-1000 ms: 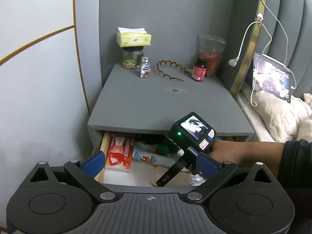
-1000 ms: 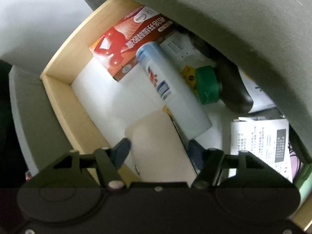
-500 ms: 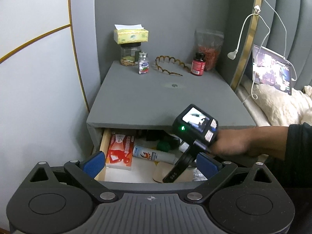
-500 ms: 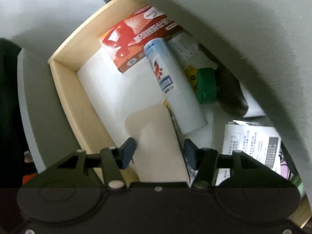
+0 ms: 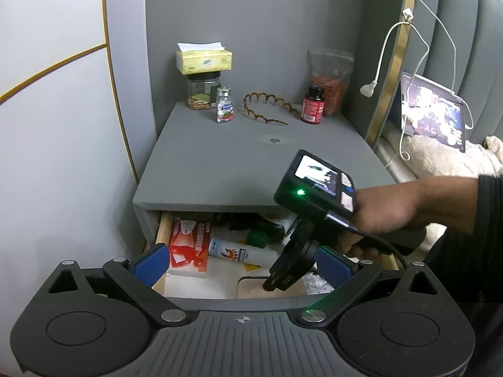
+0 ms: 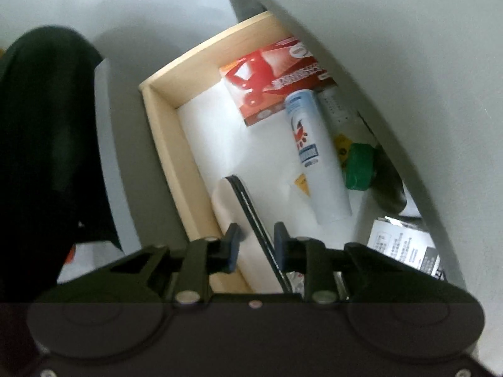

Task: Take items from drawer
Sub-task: 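Reach the right tool into the drawer toward the beige pouch, then close the right tool on the beige pouch and lift it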

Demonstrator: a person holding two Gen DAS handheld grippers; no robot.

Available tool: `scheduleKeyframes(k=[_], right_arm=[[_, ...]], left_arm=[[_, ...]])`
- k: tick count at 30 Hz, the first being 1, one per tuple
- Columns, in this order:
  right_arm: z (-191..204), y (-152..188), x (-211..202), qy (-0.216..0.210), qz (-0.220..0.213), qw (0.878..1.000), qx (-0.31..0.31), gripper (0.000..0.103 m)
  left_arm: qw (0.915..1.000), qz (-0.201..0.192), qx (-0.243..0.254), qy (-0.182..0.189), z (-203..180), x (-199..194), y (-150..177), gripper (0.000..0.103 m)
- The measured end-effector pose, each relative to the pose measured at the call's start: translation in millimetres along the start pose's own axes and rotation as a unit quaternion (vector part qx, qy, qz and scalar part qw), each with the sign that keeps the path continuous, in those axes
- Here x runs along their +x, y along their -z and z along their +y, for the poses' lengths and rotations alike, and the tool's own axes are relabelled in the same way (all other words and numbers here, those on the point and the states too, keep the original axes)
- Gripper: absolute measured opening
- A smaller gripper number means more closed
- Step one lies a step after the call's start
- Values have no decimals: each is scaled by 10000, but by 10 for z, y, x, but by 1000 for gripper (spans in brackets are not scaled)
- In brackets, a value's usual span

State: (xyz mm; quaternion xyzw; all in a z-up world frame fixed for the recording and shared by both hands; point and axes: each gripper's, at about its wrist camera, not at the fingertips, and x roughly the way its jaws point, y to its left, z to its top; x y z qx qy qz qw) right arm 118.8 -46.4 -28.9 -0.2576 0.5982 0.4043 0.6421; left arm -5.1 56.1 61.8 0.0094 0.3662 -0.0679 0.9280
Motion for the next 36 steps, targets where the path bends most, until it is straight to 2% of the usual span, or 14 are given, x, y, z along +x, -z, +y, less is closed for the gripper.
scheduleKeyframes(k=[3,6,8,10,13,20,24,27,29,33,35,36], right_arm=[[36,-149,142,92,171,9998,-79,27],[18,-290,332,-161,238,9996,-69,27],[-5,-334,375,-502,209,9985,-14,26],[17,-333,418,-585,265,9979,-44,26],[82,-309,631,-310,596,9972,-337,24],[-6,-279,603,-419,529,9976,-181,23],[-147,-261,667,-527,497,9971,223,26],[-139,-270,711,-378,500,9979,180,25],[-82,-276,655,-252,440,9987,-11,17],[5,-287,430,62,155,9998,-137,16],[32,-305,230,62,-134,9999,-84,15],[45,-335,53,-83,-382,9992,-4,15]], left_arm=[[10000,-31,31,-38,2,-13,14,98],[10000,-58,39,-49,2,-23,14,98],[10000,-76,47,-41,-2,-28,14,98],[9999,-71,72,-15,-17,-16,12,98],[9999,-58,91,24,-34,-12,19,98],[9999,-56,77,51,-27,-12,22,98],[9999,-75,69,50,-2,-15,23,98],[10000,-56,32,35,17,-9,23,98],[10000,-36,-16,38,32,-4,16,98],[9999,-30,-110,44,62,-7,0,98],[9999,-22,-144,42,78,-8,-2,98],[9999,-18,-161,41,86,-9,-3,98]])
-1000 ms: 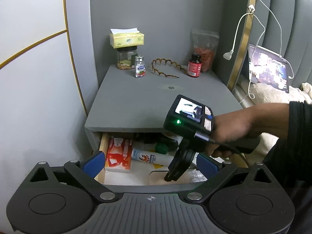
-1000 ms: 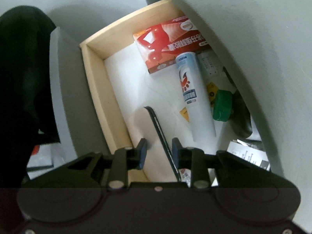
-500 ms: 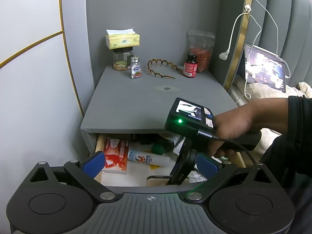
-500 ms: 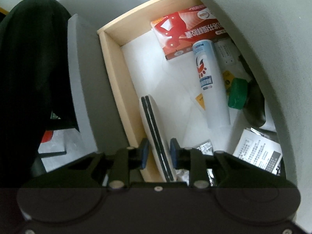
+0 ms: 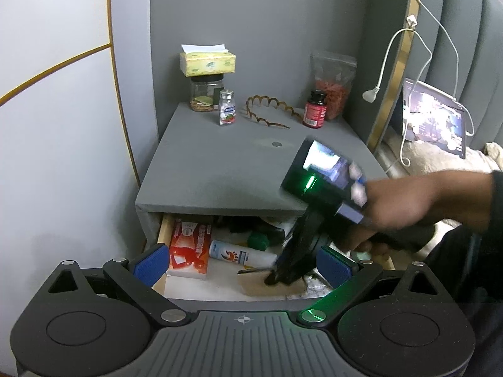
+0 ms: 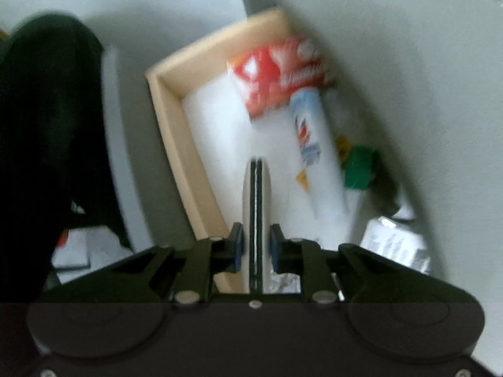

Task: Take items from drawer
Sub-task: 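Close the right tool on the beige pouch and lift it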

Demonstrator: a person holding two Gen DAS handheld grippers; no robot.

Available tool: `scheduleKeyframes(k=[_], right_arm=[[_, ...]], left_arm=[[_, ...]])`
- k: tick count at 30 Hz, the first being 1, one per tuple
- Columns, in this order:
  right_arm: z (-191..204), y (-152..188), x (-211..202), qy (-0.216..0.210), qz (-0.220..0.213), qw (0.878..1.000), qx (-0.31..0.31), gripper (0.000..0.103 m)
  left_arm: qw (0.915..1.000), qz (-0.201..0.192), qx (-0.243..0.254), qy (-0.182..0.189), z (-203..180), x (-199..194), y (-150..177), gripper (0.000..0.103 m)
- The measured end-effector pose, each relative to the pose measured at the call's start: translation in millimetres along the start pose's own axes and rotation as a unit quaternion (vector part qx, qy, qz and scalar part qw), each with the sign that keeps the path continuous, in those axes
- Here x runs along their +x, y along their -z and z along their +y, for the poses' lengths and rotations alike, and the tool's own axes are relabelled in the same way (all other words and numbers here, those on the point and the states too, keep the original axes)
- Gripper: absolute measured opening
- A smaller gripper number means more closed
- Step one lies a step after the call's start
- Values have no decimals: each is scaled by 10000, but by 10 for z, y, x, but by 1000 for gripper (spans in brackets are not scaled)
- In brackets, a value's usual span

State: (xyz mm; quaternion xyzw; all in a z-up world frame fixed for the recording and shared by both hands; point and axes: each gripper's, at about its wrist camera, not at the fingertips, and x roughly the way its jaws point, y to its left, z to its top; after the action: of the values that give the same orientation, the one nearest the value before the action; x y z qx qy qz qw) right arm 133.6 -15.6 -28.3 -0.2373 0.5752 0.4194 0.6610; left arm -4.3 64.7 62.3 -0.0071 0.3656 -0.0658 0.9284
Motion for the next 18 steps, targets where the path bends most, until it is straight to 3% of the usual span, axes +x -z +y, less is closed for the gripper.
scheduleKeyframes(k=[3,5,7,9,15,17,18], right_arm=[[-3,-168,-423,-539,-785,9947,388,15],[-110,-326,-610,-1033,-1412,9795,1000,15],[-266,-383,-792,-1243,-1801,9643,1493,15],[-586,-501,-893,-1319,-2491,9240,2582,15],[-1123,-488,-740,-699,-3115,8550,4088,15],[-1194,-466,-592,-551,-3236,8413,4296,18],[-1167,-486,-522,-455,-3224,8460,4223,23]], left_arm=[[10000,-14,-31,-8,14,-13,-8,98],[10000,-23,-23,-13,18,-14,-9,98],[10000,-37,-7,-36,21,-11,-6,98],[9999,-43,-4,-96,30,-6,-4,98],[9998,-104,60,-183,55,-23,-14,98],[9998,-122,8,-165,70,-40,-18,98],[9998,-121,-10,-154,74,-43,-21,98]])
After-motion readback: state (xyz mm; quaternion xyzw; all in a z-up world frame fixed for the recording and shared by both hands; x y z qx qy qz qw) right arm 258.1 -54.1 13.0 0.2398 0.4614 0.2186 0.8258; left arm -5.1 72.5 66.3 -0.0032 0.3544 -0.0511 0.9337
